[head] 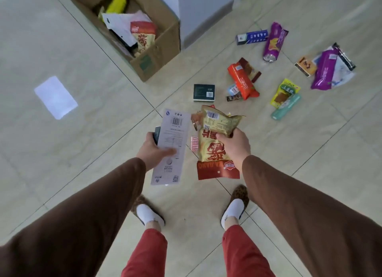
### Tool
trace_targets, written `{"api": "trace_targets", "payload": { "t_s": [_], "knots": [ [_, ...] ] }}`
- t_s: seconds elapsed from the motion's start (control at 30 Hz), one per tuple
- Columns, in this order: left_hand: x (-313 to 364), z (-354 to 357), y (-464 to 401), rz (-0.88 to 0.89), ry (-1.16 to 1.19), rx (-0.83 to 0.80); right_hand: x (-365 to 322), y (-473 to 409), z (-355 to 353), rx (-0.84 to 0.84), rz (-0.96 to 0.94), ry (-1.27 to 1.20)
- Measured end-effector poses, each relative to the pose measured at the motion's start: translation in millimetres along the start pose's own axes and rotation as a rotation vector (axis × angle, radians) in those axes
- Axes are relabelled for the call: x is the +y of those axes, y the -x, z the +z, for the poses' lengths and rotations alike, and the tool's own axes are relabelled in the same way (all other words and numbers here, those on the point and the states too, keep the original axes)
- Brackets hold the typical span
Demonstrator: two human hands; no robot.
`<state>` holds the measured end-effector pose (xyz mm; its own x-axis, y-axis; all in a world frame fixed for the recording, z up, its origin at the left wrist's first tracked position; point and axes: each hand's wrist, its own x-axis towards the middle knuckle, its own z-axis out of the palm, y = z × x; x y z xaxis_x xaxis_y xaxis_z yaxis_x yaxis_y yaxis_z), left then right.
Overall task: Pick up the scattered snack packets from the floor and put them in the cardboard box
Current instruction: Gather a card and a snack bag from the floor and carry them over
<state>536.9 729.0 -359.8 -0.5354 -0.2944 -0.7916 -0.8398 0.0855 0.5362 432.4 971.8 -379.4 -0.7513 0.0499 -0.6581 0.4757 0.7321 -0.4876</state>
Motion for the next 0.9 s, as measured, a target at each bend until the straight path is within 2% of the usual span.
{"api": "trace_targets", "payload": {
  "t_s": [0.37,0.67,0.9],
  "knots": [
    [-5.2,-227.1,-6.5,0.057,0.036,0.042,-171.7,59.5,120.8,0.009,-0.025,-0.052],
    [54.9,-338.7,-73.4,0.081,0.009,0.038,-285.8,25.7,183.6,-0.005,-0.002,-0.102],
    [105.2,-420.2,-140.1,0.102,-0.003,0.026,-375.1,-5.2,212.0,0.052,0.055,-0.102]
  ]
}}
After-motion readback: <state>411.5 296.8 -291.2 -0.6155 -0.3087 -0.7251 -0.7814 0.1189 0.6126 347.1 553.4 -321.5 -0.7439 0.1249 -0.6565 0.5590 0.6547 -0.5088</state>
